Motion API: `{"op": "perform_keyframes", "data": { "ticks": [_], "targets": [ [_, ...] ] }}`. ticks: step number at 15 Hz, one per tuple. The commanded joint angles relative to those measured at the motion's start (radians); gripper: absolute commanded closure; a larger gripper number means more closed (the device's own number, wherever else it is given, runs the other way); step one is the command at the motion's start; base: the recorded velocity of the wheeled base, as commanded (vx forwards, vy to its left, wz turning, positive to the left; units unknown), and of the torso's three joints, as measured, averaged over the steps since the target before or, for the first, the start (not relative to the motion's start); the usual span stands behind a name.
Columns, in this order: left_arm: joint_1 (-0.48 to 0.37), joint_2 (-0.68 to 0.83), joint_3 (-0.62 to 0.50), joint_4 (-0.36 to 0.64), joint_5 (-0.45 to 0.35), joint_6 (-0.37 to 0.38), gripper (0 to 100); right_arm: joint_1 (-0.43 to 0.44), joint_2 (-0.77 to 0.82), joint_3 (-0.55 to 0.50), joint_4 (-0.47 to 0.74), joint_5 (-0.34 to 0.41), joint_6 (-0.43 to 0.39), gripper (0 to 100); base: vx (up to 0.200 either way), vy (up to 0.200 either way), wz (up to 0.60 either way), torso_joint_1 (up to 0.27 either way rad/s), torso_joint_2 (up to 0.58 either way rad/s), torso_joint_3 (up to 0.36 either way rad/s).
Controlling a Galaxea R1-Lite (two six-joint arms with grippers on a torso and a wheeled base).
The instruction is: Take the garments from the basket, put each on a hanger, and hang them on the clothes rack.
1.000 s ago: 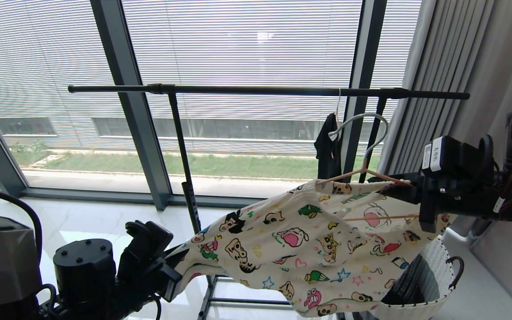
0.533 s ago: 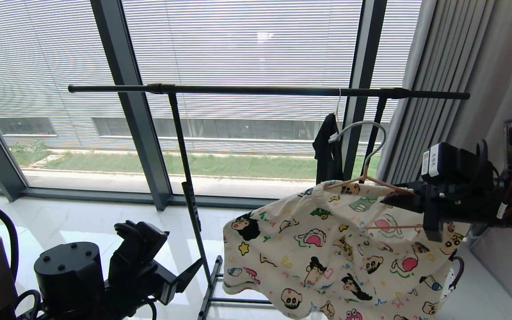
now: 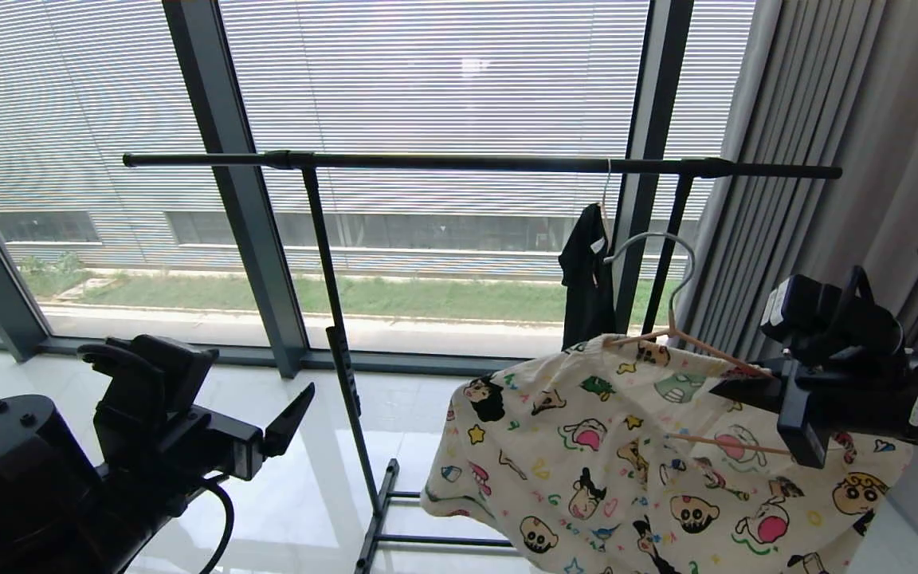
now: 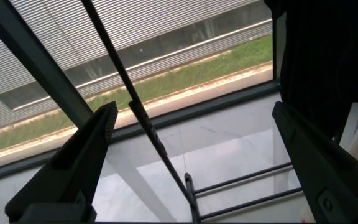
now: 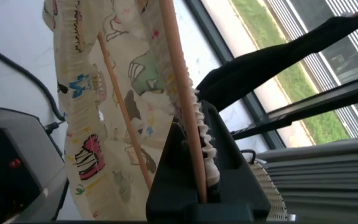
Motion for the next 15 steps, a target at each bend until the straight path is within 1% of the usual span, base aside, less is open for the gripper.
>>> {"op": "perform_keyframes", "data": {
  "ticks": [1, 3, 4, 7, 8, 9, 10, 11, 12, 13, 14, 15],
  "targets": [
    [0.069, -0.253, -0.215, 0.382, 0.004, -0.055, 0, 0.001, -0.021, 0.021, 0.0, -0.004, 0.0, 100, 0.0, 0.0, 0.0, 0.0, 0.0, 0.0],
    [0.068, -0.374, -0.411, 0.783, 0.002, -0.138, 0, 0.003, -0.04, 0.024, 0.035, -0.016, -0.001, 100, 0.0, 0.0, 0.0, 0.0, 0.0, 0.0],
    [0.068, -0.418, -0.479, 0.949, 0.002, -0.171, 0, 0.003, -0.055, 0.024, 0.062, -0.035, 0.0, 100, 0.0, 0.0, 0.0, 0.0, 0.0, 0.0],
    [0.068, -0.51, -0.494, 1.168, -0.002, -0.179, 0, 0.003, -0.055, 0.023, 0.08, -0.081, 0.0, 100, 0.0, 0.0, 0.0, 0.0, 0.0, 0.0],
    [0.06, -0.55, -0.503, 1.24, -0.021, -0.197, 0, 0.003, -0.055, 0.021, 0.094, -0.096, 0.0, 100, 0.0, 0.0, 0.0, 0.0, 0.0, 0.0],
    [0.054, -0.561, -0.505, 1.251, -0.025, -0.219, 0, 0.003, -0.055, 0.018, 0.108, -0.104, 0.0, 100, 0.0, 0.0, 0.0, 0.0, 0.0, 0.0],
    [0.054, -0.561, -0.505, 1.251, -0.025, -0.219, 0, 0.003, -0.055, 0.018, 0.108, -0.104, 0.0, 100, 0.0, 0.0, 0.0, 0.0, 0.0, 0.0],
    [0.057, -0.553, -0.488, 1.258, 0.002, -0.273, 0, 0.003, -0.055, 0.014, 0.177, -0.142, 0.02, 100, 0.0, 0.0, 0.0, 0.0, 0.0, 0.0],
    [0.055, -0.555, -0.462, 1.254, 0.039, -0.283, 0, 0.004, -0.044, -0.002, 0.212, -0.159, 0.06, 100, 0.0, 0.0, 0.0, 0.0, 0.0, 0.0],
    [0.051, -0.572, -0.445, 1.254, 0.05, -0.277, 0, 0.007, -0.025, -0.025, 0.244, -0.185, 0.106, 100, 0.0, 0.0, 0.0, 0.0, 0.0, 0.0],
    [0.052, -0.584, -0.427, 1.254, 0.054, -0.274, 0, 0.019, -0.002, -0.046, 0.256, -0.22, 0.164, 100, 0.0, 0.0, 0.0, 0.0, 0.0, 0.0],
    [0.057, -0.587, -0.417, 1.254, 0.059, -0.274, 0, 0.041, 0.034, -0.071, 0.256, -0.272, 0.249, 100, 0.0, 0.0, 0.0, 0.0, 0.0, 0.0]
  ]
}}
